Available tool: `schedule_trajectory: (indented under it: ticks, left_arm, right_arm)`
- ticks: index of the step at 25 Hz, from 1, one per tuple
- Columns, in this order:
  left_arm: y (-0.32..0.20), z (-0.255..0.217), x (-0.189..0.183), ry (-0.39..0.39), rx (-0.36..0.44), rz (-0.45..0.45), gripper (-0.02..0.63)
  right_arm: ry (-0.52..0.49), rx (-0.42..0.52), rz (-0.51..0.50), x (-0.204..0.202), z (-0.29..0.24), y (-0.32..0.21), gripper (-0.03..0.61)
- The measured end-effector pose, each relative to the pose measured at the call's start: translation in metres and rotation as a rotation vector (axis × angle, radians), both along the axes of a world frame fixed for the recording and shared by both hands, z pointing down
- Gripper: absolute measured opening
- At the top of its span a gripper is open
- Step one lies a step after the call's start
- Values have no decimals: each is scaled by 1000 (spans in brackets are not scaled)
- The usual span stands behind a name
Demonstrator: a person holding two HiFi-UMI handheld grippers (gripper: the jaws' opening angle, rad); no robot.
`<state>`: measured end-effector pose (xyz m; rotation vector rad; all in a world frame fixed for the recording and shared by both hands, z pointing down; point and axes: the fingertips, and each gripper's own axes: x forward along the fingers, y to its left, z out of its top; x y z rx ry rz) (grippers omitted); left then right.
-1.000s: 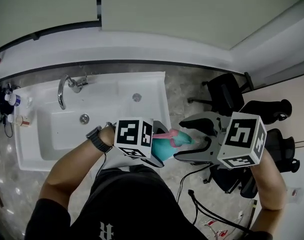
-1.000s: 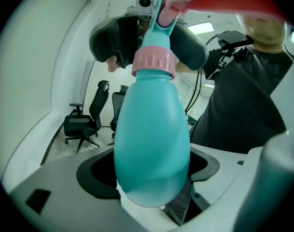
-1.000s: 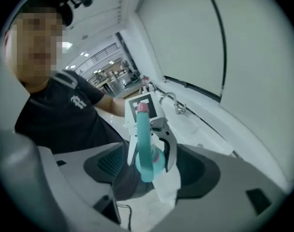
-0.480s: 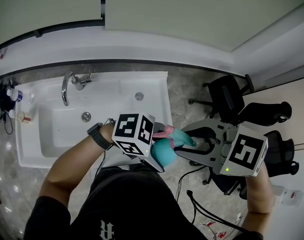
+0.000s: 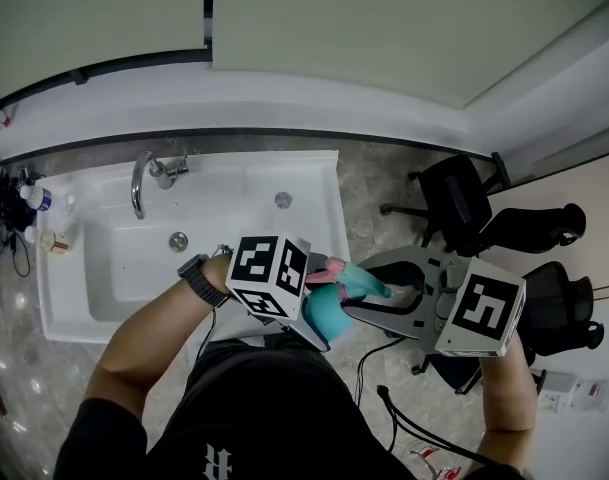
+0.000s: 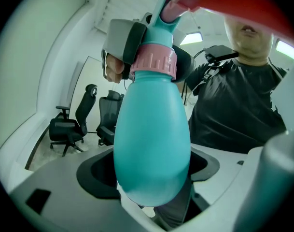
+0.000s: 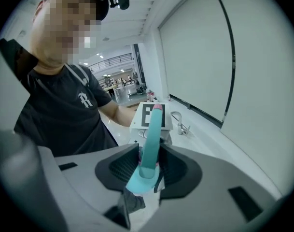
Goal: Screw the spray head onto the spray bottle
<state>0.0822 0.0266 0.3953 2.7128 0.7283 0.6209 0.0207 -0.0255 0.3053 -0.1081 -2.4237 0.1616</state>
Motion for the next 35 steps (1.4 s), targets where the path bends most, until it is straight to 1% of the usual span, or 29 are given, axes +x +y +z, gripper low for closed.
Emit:
schedule_trajectory:
  ticks: [2, 3, 5, 7, 10, 11, 12, 13, 14, 15, 16, 18, 19, 20, 23, 25, 28, 29, 30, 31, 32, 34, 35]
  left_arm:
    - [-3, -2, 1, 8, -6, -27, 390]
    - [-8, -2, 3, 4, -5, -60, 390]
    - [-22, 4, 6, -28, 8, -162, 390]
    - [-44, 15, 8, -97, 56, -314, 390]
    - [-81, 37, 5, -236, 177, -604, 390]
    - [-91, 43, 4, -267, 205, -690, 390]
    - [-97, 48, 4, -282, 217, -748, 390]
    - [-98, 51, 5, -280, 212, -773, 390]
    - [-96, 52, 7, -266, 195, -765, 390]
    - [-89, 50, 11, -243, 169, -731, 390]
    - [-81, 46, 14, -217, 139, -682, 390]
    - [-63, 36, 19, -165, 83, -575, 390]
    - [-56, 31, 19, -144, 66, -528, 390]
    - [-50, 26, 18, -127, 57, -489, 390]
    - [-35, 11, 18, -84, 46, -397, 390]
    - [-27, 5, 18, -67, 49, -338, 390]
    - [-18, -1, 18, -54, 54, -277, 390]
    - [-17, -3, 17, -52, 56, -273, 390]
    - [-19, -4, 16, -53, 62, -280, 390]
    - [-23, -4, 15, -57, 71, -300, 390]
    - [-28, -4, 15, -65, 85, -331, 390]
    - [-41, -2, 13, -89, 125, -418, 390]
    - [-48, -1, 12, -107, 148, -472, 390]
  right_arm:
    - [-31, -29, 79, 0, -2, -5, 130]
    - [-42, -36, 136, 2, -2, -9, 130]
    - [-64, -46, 274, 6, 2, -22, 130]
    - [-84, -55, 439, 11, 9, -38, 130]
    - [-94, -72, 708, 20, 25, -61, 130]
    - [-95, -85, 781, 22, 31, -67, 130]
    - [-96, -103, 830, 22, 36, -71, 130]
    - [-98, -119, 851, 22, 39, -72, 130]
    - [-101, -128, 845, 21, 39, -70, 130]
    - [-113, -130, 815, 21, 36, -65, 132]
    - [-140, -133, 764, 20, 30, -58, 132]
    - [-220, -143, 627, 20, 13, -42, 203]
    - [-255, -134, 558, 21, 5, -35, 210]
    - [-274, -111, 495, 22, -1, -30, 219]
    - [-276, -40, 316, 22, -7, -14, 224]
    - [-299, -26, 236, 18, -7, -8, 224]
    - [-383, -42, 210, 14, -14, -8, 224]
    - [-404, -47, 219, 14, -16, -9, 222]
    - [-417, -46, 236, 13, -18, -11, 203]
    - [-424, -38, 260, 12, -18, -13, 160]
    - [-424, -21, 290, 10, -19, -16, 146]
    - [-414, 30, 366, 8, -20, -23, 143]
    - [-404, 44, 423, 9, -19, -27, 143]
